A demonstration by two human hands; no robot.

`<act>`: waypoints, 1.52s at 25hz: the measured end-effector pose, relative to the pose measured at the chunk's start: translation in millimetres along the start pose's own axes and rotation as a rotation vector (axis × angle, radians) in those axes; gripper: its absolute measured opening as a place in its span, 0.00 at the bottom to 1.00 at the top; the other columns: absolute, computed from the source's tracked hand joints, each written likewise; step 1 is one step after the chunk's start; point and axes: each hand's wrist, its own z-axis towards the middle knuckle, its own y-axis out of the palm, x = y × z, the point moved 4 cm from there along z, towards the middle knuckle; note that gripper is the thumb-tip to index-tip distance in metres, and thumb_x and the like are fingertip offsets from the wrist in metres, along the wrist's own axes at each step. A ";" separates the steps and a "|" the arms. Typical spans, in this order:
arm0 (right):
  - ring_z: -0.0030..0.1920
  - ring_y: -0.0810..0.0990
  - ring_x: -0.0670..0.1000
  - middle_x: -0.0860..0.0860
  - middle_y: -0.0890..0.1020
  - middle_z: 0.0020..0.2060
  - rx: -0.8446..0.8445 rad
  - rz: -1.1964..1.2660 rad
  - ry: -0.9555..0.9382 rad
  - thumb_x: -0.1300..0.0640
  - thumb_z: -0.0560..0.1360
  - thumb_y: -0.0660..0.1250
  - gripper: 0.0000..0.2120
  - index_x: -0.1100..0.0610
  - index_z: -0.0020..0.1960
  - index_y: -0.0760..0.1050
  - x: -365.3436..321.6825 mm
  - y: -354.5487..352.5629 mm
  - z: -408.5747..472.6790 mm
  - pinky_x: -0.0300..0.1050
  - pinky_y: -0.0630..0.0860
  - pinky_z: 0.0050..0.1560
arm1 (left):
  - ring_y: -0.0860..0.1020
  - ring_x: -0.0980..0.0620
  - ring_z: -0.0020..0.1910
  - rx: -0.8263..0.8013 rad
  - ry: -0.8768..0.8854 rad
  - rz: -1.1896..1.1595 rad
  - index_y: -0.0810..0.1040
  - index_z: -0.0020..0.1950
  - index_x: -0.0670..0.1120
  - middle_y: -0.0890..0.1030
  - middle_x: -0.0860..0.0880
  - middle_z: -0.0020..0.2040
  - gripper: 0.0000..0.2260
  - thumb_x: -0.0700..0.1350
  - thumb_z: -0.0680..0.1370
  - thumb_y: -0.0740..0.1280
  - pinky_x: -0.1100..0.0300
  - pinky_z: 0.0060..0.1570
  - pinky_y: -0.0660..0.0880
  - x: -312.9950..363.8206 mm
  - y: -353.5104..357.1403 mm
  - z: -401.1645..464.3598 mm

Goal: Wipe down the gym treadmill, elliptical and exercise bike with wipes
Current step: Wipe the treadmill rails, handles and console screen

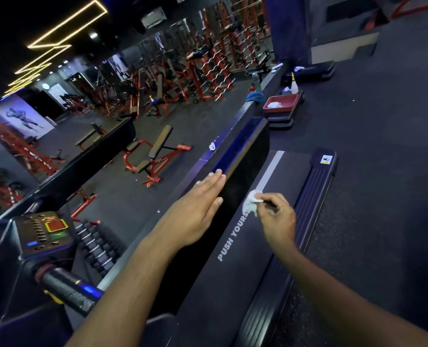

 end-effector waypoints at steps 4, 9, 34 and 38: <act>0.54 0.82 0.47 0.49 0.82 0.52 -0.092 0.036 -0.144 0.69 0.75 0.72 0.09 0.59 0.52 0.83 -13.5 28.8 -6.6 0.40 0.81 0.52 | 0.43 0.74 0.76 0.040 -0.011 -0.039 0.56 0.83 0.50 0.51 0.59 0.82 0.23 0.46 0.87 0.54 0.75 0.73 0.40 -4.2 6.0 4.7; 0.43 0.78 0.42 0.48 0.81 0.45 0.021 -0.032 -0.111 0.68 0.73 0.70 0.07 0.57 0.44 0.81 -15.8 27.3 58.7 0.35 0.73 0.44 | 0.45 0.70 0.78 0.025 -0.032 -0.028 0.56 0.83 0.52 0.51 0.60 0.82 0.23 0.45 0.87 0.54 0.74 0.74 0.41 -5.2 6.7 6.5; 0.37 0.77 0.45 0.48 0.81 0.39 0.202 -0.028 0.081 0.62 0.72 0.67 0.04 0.54 0.43 0.77 -19.5 -6.1 169.7 0.41 0.74 0.40 | 0.42 0.74 0.76 0.018 -0.051 -0.039 0.54 0.82 0.53 0.50 0.60 0.82 0.24 0.45 0.87 0.55 0.74 0.74 0.40 -1.5 3.8 5.8; 0.42 0.78 0.50 0.49 0.80 0.42 0.158 -0.100 -0.056 0.60 0.71 0.66 0.03 0.52 0.42 0.74 -33.9 12.3 154.4 0.48 0.76 0.43 | 0.44 0.72 0.77 0.029 -0.038 -0.048 0.56 0.82 0.53 0.51 0.60 0.82 0.24 0.45 0.87 0.55 0.72 0.75 0.41 -2.2 5.3 6.0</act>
